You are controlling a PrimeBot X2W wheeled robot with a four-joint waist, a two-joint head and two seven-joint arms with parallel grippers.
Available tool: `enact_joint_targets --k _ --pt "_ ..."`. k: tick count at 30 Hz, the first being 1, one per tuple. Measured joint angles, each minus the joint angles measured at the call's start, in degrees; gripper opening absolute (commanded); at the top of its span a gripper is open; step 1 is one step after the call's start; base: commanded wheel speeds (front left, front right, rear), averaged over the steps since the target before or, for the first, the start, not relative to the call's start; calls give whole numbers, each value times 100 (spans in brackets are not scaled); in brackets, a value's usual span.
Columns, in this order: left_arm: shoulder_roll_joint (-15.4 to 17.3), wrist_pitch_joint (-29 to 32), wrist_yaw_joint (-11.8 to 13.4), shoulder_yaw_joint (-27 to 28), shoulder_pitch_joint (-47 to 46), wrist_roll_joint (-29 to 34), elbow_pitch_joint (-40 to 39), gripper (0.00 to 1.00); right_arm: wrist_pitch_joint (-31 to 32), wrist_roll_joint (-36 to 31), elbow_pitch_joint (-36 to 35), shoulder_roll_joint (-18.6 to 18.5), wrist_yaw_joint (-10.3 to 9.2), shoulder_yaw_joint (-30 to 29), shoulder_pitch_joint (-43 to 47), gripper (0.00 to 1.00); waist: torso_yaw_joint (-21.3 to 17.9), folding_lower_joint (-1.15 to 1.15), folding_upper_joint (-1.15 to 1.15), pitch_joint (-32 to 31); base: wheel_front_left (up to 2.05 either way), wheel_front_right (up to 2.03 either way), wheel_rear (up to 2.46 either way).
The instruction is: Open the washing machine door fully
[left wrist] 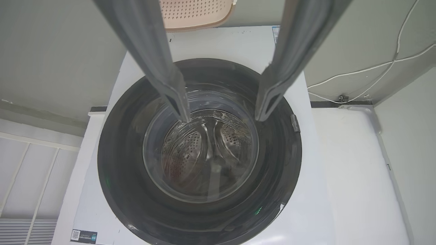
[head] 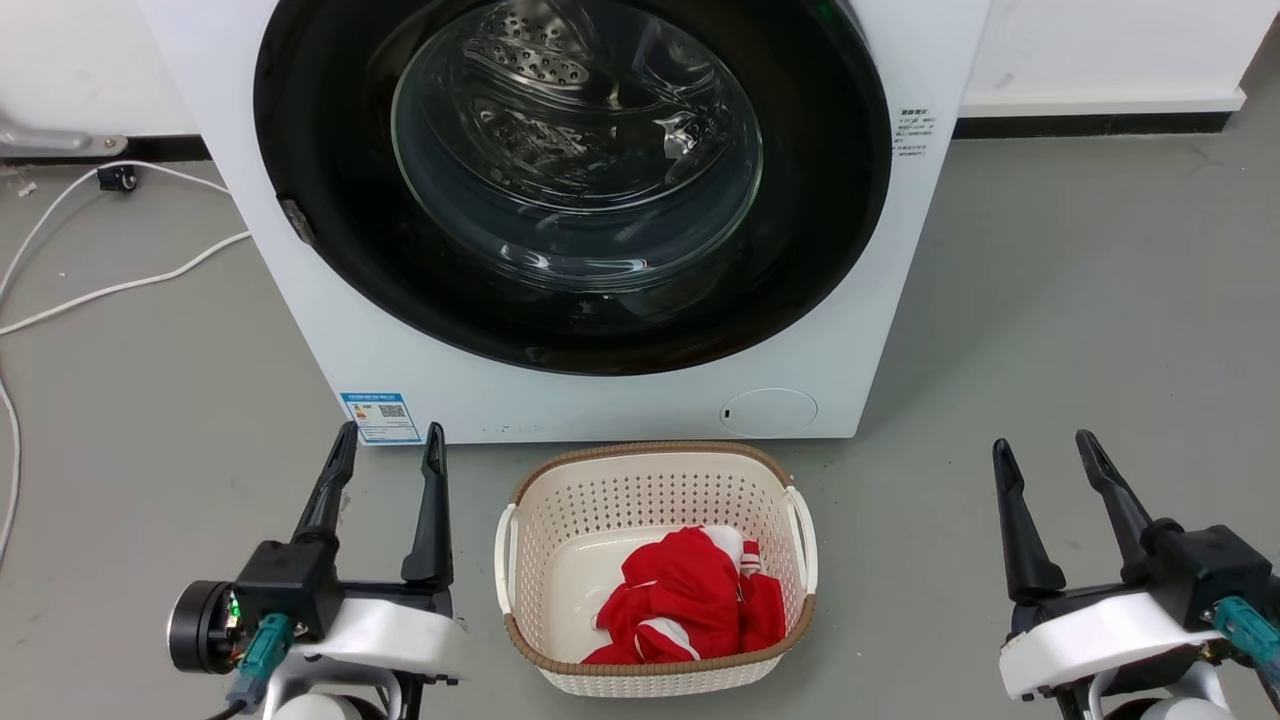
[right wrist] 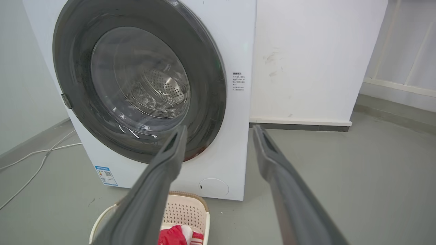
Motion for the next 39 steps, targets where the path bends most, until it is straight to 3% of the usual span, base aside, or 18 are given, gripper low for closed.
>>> enact_joint_targets --k 20,38,39 --pt "-112 -186 5 40 103 776 -21 100 -47 -698 -18 0 1 31 18 100 -35 0 0 2 0 0 0" --pt "-241 -187 -165 187 130 739 52 100 3 -488 10 0 1 14 17 100 22 0 0 6 0 0 0" --pt "-248 -187 -167 194 130 740 52 100 2 -425 13 0 1 15 16 39 22 0 0 5 0 0 0"
